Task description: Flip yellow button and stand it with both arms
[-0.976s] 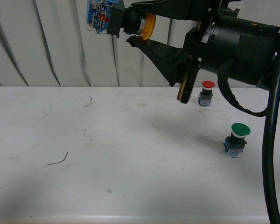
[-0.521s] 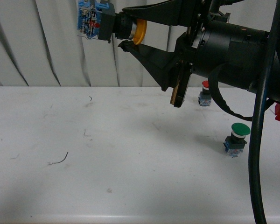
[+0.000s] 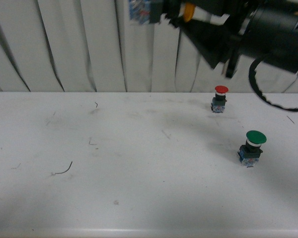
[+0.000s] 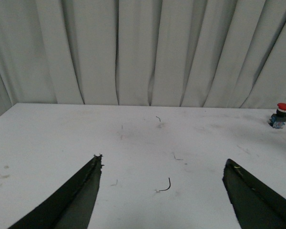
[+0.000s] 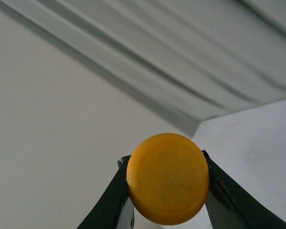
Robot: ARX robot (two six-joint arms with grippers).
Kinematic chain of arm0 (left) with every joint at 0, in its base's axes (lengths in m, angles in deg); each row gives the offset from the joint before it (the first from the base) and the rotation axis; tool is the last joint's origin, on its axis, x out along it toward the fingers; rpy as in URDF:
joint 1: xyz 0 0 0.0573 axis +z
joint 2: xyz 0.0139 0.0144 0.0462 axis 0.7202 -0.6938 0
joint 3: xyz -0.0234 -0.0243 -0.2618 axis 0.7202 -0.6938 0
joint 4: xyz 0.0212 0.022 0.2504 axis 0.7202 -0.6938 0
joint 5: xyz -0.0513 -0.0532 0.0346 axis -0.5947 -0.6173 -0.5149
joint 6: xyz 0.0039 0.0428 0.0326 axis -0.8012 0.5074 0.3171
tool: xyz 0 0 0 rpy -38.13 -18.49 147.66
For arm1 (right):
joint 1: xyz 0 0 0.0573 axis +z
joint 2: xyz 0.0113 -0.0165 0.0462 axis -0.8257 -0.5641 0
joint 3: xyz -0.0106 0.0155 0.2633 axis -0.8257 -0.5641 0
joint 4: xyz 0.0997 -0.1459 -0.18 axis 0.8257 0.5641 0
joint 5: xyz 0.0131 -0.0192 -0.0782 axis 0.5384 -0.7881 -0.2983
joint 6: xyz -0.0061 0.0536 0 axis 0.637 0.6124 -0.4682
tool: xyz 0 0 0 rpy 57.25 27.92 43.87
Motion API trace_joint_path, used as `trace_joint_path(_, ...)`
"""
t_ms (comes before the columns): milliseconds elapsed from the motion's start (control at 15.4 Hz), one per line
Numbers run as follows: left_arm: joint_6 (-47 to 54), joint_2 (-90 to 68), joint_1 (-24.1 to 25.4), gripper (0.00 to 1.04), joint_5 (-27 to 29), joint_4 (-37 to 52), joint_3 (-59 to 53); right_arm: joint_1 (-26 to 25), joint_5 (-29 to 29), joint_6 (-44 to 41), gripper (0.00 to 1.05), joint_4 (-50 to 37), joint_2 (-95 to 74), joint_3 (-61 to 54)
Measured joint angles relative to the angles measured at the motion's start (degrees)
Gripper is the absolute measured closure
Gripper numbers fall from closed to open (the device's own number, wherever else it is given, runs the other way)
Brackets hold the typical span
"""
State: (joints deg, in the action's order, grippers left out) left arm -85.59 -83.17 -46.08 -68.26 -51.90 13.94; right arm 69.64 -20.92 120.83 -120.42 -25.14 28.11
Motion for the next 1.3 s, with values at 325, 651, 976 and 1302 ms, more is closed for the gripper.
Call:
trace_joint_path(325,0.07,0.00,0.00,0.07,0.00,0.00,0.00,-9.53,-22.08,-49.46,0.69,40.79,-0.33,11.23)
trace_joint_path(651,0.07,0.00,0.00,0.07,0.00,0.00,0.00,-15.69,-31.32,-61.24,0.69,50.97,-5.92,18.82)
trace_joint_path(976,0.07,0.00,0.00,0.07,0.00,0.00,0.00,-14.62,-33.68,-64.98,0.69,62.90,-11.26,27.19)
trace_joint_path(1302,0.07,0.00,0.00,0.07,-0.02,0.00,0.00,-12.07,-43.43,-65.24,0.69,68.28,-15.21,31.26)
